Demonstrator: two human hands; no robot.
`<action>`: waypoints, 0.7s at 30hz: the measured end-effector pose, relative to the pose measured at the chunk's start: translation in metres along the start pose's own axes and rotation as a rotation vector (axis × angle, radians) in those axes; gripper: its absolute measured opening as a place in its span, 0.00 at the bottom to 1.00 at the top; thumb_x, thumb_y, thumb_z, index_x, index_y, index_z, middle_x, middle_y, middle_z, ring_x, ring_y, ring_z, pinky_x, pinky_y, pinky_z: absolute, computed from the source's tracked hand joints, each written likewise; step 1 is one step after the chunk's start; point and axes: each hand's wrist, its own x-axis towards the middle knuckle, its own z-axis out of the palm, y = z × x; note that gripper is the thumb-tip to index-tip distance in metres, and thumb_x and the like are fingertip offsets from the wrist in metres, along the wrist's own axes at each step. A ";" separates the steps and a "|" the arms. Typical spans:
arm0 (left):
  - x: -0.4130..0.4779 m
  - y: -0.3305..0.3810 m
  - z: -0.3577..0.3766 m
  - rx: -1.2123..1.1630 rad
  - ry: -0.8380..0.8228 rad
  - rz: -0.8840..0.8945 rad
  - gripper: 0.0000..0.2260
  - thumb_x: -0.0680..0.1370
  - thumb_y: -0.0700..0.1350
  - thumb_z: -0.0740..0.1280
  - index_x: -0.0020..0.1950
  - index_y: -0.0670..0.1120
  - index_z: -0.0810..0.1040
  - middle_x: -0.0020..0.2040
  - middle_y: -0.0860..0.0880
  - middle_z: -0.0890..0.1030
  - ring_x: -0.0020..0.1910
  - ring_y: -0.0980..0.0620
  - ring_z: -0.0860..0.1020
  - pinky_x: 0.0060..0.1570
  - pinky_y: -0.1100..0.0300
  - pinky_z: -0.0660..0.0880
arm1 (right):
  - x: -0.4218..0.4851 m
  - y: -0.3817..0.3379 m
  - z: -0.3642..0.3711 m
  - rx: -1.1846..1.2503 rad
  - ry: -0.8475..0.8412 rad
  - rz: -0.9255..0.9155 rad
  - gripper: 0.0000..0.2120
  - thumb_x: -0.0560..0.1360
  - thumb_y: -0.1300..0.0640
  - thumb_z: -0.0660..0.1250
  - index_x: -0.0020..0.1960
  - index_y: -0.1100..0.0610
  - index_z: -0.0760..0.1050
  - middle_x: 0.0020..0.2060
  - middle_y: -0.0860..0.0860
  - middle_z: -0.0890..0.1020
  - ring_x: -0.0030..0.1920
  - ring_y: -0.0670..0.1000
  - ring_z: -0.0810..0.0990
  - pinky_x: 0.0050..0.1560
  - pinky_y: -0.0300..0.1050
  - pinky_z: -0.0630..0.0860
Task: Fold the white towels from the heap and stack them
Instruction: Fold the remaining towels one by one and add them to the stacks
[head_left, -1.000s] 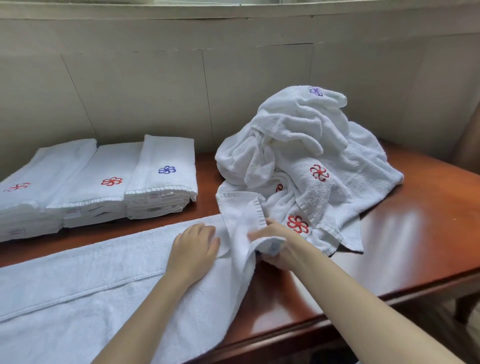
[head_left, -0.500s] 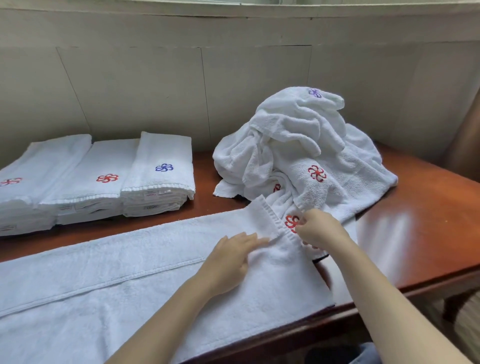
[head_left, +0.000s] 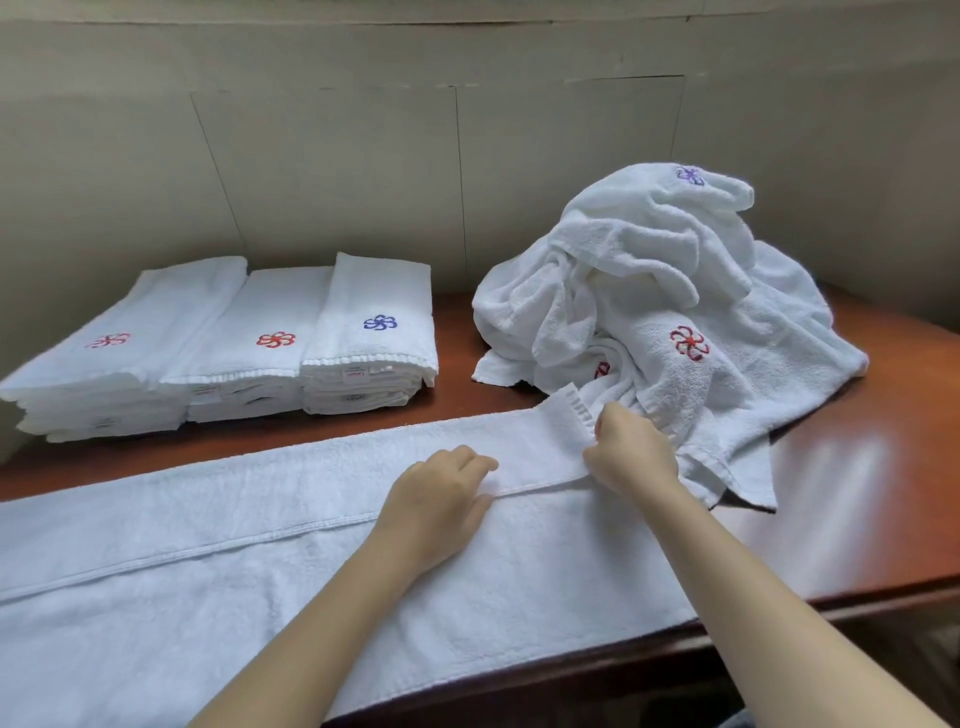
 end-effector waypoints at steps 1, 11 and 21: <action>-0.003 -0.005 -0.003 0.026 0.007 -0.016 0.16 0.80 0.52 0.60 0.68 0.52 0.72 0.61 0.54 0.75 0.58 0.52 0.74 0.52 0.59 0.71 | 0.000 -0.002 -0.001 0.028 -0.010 0.018 0.10 0.70 0.64 0.59 0.50 0.58 0.67 0.50 0.58 0.77 0.54 0.59 0.75 0.43 0.45 0.66; -0.032 -0.032 -0.024 0.012 -0.028 -0.021 0.10 0.79 0.44 0.63 0.58 0.49 0.78 0.54 0.54 0.78 0.51 0.52 0.77 0.42 0.59 0.74 | -0.002 -0.007 -0.008 -0.134 -0.041 0.087 0.15 0.73 0.66 0.57 0.56 0.59 0.76 0.59 0.59 0.75 0.57 0.60 0.75 0.50 0.48 0.73; -0.114 -0.126 -0.072 0.003 -0.204 -0.443 0.19 0.78 0.41 0.59 0.67 0.54 0.72 0.65 0.56 0.70 0.64 0.55 0.68 0.59 0.56 0.71 | -0.057 -0.107 0.061 -0.212 -0.091 -0.792 0.18 0.79 0.46 0.59 0.67 0.50 0.70 0.66 0.52 0.67 0.66 0.55 0.67 0.61 0.46 0.67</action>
